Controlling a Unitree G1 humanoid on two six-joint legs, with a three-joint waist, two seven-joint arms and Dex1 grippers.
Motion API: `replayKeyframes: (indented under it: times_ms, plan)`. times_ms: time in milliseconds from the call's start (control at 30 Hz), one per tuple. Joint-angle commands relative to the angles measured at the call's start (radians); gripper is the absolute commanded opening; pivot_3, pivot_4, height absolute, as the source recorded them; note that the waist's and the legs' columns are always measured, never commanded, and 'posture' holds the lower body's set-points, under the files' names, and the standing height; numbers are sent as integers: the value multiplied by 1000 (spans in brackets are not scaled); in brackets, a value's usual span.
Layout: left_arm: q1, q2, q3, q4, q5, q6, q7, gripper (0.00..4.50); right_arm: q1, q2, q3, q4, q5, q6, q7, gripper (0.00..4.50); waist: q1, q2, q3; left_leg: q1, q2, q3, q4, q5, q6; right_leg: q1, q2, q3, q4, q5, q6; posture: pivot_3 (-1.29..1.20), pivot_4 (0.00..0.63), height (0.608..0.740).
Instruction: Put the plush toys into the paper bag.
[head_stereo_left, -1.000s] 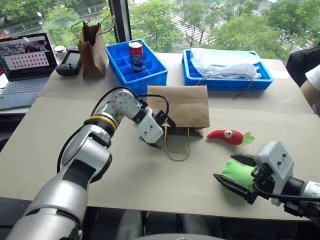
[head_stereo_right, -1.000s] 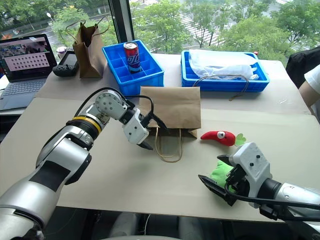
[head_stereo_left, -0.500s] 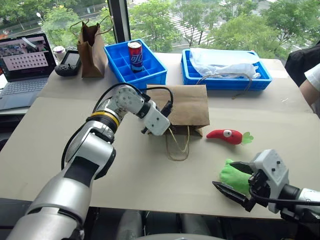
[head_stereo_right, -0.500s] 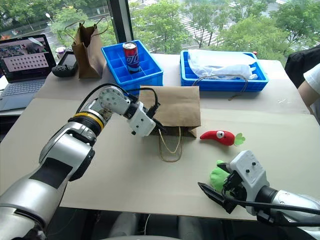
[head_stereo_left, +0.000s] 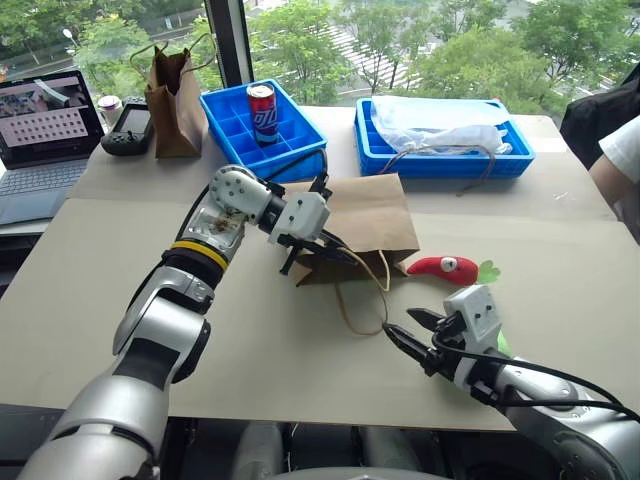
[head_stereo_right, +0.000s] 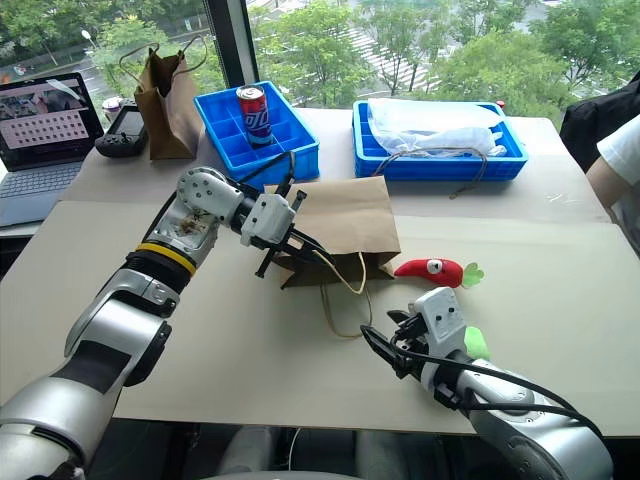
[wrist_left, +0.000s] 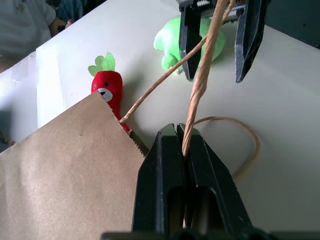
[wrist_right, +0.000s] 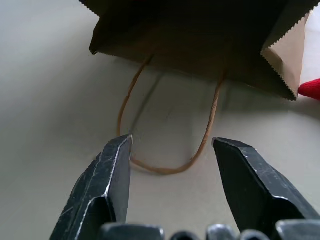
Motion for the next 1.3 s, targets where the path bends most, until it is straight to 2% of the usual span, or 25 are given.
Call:
replayKeyframes:
  times_ms: [33,167,200,400,533,767,967,1300]
  plan:
    - [39,19,23,-174,-38,149,2,0,-44,87,41,25,-44,-83,-13,1463,0,0,0,0,0,0,0,0,0,0,0,0,0,0,0,0,150,724]
    - [93,0,44,-306,-43,252,52,0,-112,168,82,136,-112,-137,-7,92,-2,0,0,1,0,0,1,0,0,0,0,0,1,0,0,0,150,724]
    - [106,-5,44,-339,-40,272,65,0,-125,184,84,163,-124,-149,-3,32,0,1,0,1,0,0,1,0,0,1,0,0,1,0,0,0,150,724]
    - [145,-27,50,-447,-34,352,120,0,-194,219,106,298,-210,-209,31,32,0,1,0,1,0,1,2,0,0,0,0,1,2,0,0,0,150,724]
    - [148,-20,71,-464,-42,386,132,0,-208,209,141,397,-303,-264,61,32,-2,1,0,2,-1,1,2,0,0,0,0,1,6,0,0,0,150,724]
    - [152,-11,101,-458,-24,389,167,0,-203,268,147,491,-339,-356,111,32,-3,1,0,3,0,1,2,1,-1,-1,0,1,9,-1,-2,0,150,724]
    - [179,-10,116,-473,-27,406,214,0,-203,280,177,451,-377,-428,157,32,-4,1,0,3,0,1,2,1,-1,-1,0,1,9,-1,-2,0,150,724]
    - [241,-3,87,-569,-9,436,236,0,-164,133,152,302,-434,-344,198,32,1,1,0,3,0,1,2,1,-1,-1,0,1,9,-1,-2,0,150,724]
